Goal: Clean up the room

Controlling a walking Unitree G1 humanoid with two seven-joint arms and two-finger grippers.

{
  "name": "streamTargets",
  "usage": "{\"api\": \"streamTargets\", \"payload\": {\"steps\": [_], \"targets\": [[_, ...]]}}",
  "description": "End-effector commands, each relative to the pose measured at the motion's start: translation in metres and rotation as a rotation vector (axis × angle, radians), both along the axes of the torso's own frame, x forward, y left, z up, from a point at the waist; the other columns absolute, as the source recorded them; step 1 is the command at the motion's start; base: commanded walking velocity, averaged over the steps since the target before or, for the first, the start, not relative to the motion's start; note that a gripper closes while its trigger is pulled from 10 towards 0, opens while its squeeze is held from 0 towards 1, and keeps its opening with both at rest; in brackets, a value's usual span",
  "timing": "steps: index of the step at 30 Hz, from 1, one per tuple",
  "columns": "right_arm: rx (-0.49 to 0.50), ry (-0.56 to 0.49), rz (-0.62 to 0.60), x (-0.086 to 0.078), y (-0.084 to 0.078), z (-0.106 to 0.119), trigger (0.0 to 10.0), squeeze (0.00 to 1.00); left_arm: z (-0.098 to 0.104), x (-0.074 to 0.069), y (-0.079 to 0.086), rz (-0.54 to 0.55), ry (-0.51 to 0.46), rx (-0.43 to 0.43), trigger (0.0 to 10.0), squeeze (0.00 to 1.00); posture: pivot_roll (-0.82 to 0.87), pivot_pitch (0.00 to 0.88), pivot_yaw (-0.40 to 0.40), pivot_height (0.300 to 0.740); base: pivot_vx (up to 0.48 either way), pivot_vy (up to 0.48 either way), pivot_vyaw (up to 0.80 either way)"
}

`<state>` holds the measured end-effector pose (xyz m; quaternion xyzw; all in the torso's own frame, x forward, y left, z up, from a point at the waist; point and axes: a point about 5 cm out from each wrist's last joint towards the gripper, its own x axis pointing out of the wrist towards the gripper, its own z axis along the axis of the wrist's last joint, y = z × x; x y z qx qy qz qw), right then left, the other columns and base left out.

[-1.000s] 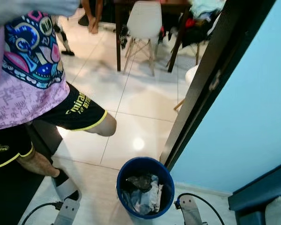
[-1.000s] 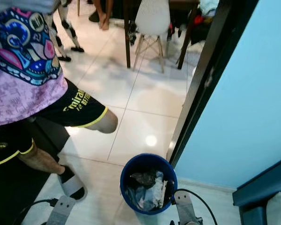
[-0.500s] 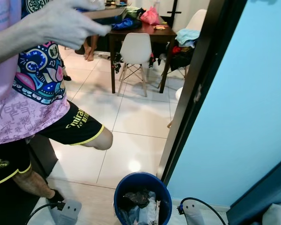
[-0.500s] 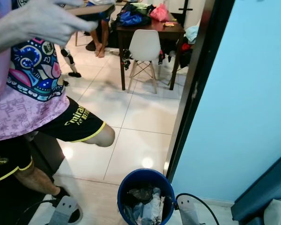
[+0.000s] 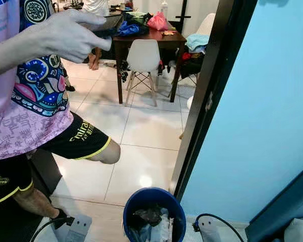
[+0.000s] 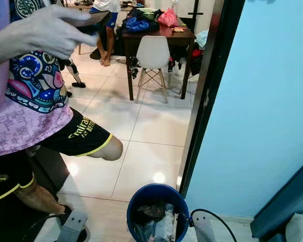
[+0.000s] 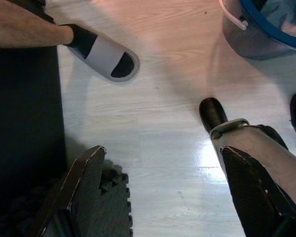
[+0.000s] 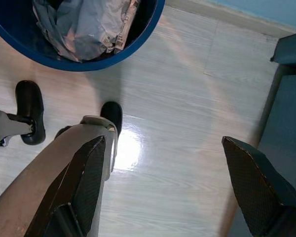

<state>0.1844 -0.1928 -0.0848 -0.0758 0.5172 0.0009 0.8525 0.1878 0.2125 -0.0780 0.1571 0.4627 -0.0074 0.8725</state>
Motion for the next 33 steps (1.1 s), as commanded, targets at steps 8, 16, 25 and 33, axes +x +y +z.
{"api": "streamTargets", "payload": {"steps": [8, 16, 25, 33], "targets": [[-0.009, 0.016, -0.012, -0.0083, -0.0049, -0.0031, 10.0, 0.00, -0.0037, -0.0052, -0.0024, 0.010, 0.041, -0.006, 10.0, 0.00, -0.07, 0.000, -0.013, 0.719, -0.061, 0.000, 0.00], [-0.009, 0.010, -0.011, -0.0077, -0.0049, -0.0028, 10.0, 0.00, -0.0044, -0.0064, -0.0030, 0.026, 0.045, -0.011, 10.0, 0.00, -0.07, 0.000, -0.015, 0.719, -0.319, 0.000, 0.00], [-0.010, -0.008, 0.002, 0.0005, -0.0021, 0.0006, 10.0, 0.00, -0.0057, -0.0085, -0.0047, 0.023, 0.051, -0.012, 10.0, 0.00, -0.06, 0.000, -0.022, 0.719, -0.339, 0.000, 0.00], [-0.014, -0.004, 0.011, 0.0004, -0.0022, 0.0006, 10.0, 0.00, -0.0076, -0.0124, -0.0052, 0.022, 0.060, -0.015, 10.0, 0.00, -0.06, 0.016, -0.023, 0.719, -0.360, 0.000, 0.00]]}}
